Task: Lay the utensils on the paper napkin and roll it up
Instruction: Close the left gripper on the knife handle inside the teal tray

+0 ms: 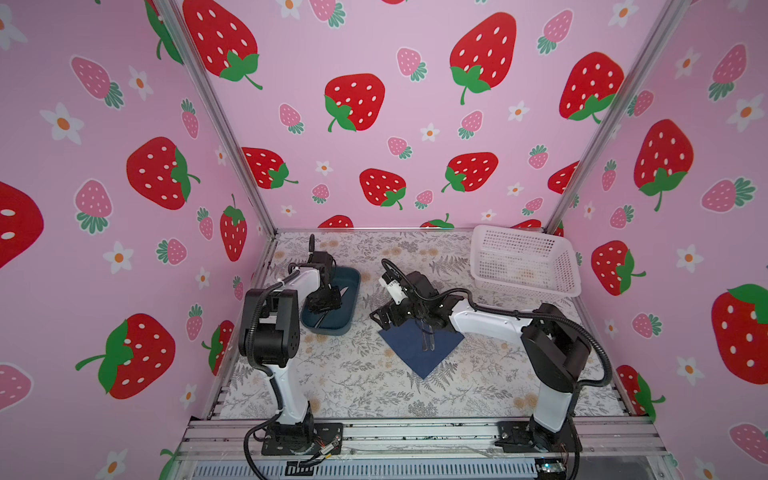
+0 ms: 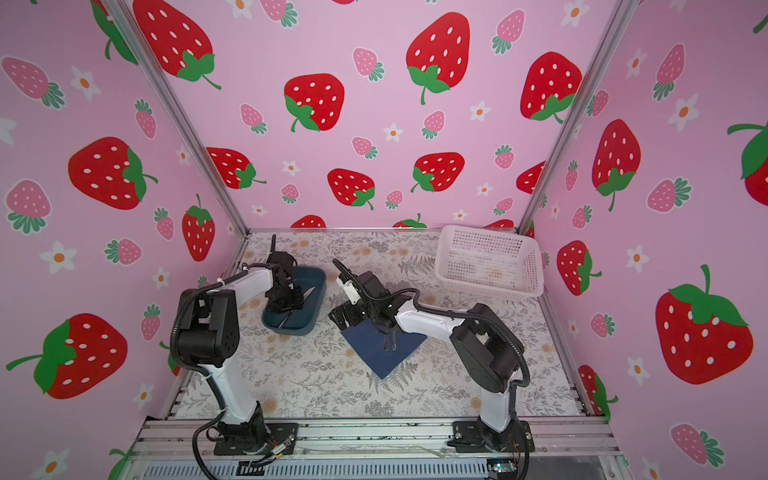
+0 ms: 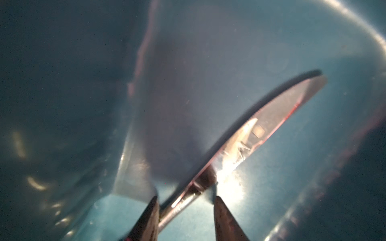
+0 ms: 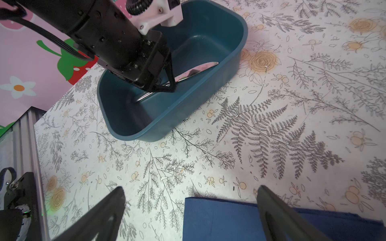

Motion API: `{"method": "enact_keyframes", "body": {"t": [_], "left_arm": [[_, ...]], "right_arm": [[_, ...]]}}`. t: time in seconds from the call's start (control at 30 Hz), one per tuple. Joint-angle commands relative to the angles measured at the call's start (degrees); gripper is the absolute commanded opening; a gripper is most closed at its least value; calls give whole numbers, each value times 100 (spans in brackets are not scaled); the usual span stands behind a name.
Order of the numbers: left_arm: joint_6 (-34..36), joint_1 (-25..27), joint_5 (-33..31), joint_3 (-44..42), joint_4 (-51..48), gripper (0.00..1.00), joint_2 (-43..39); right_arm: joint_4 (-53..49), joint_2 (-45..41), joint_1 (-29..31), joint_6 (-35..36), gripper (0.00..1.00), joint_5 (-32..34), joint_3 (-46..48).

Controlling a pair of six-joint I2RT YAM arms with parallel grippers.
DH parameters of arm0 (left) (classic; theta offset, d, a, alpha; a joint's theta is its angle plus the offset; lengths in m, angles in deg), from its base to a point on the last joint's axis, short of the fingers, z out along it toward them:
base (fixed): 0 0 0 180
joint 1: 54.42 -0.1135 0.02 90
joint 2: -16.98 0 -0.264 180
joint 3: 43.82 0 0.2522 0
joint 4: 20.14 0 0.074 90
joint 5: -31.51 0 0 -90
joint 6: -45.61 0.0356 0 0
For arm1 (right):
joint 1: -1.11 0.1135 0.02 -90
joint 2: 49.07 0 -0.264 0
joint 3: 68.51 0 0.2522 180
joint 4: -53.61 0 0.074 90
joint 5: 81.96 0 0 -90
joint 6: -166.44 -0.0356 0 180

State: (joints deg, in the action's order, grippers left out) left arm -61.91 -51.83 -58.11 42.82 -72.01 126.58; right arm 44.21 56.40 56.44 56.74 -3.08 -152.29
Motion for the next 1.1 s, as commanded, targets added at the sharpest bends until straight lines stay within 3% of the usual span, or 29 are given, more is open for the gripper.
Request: {"method": "enact_keyframes", "body": {"t": [0.0,0.23,0.37,0.5,0.7,1.07], "left_arm": [[-42,18,215,94,-323,37,158],[-301,40,411,-88,-334,19,-10],[-453,73,358,-134,-322,18,-25],[-512,84,236,-108,-355,18,17],[-420,111,21,-69,-376,29,21],[-386,279,-137,-46,-460,33,248]], "right_arm": [[-95,-194,-30,-28,100,-36,91],[-115,-200,-24,-164,100,-60,102],[-137,-223,-30,-149,100,-16,111],[-146,-251,-23,-148,100,15,131],[-146,-246,-31,-157,100,23,145],[-153,-227,-36,-192,100,126,139]]}}
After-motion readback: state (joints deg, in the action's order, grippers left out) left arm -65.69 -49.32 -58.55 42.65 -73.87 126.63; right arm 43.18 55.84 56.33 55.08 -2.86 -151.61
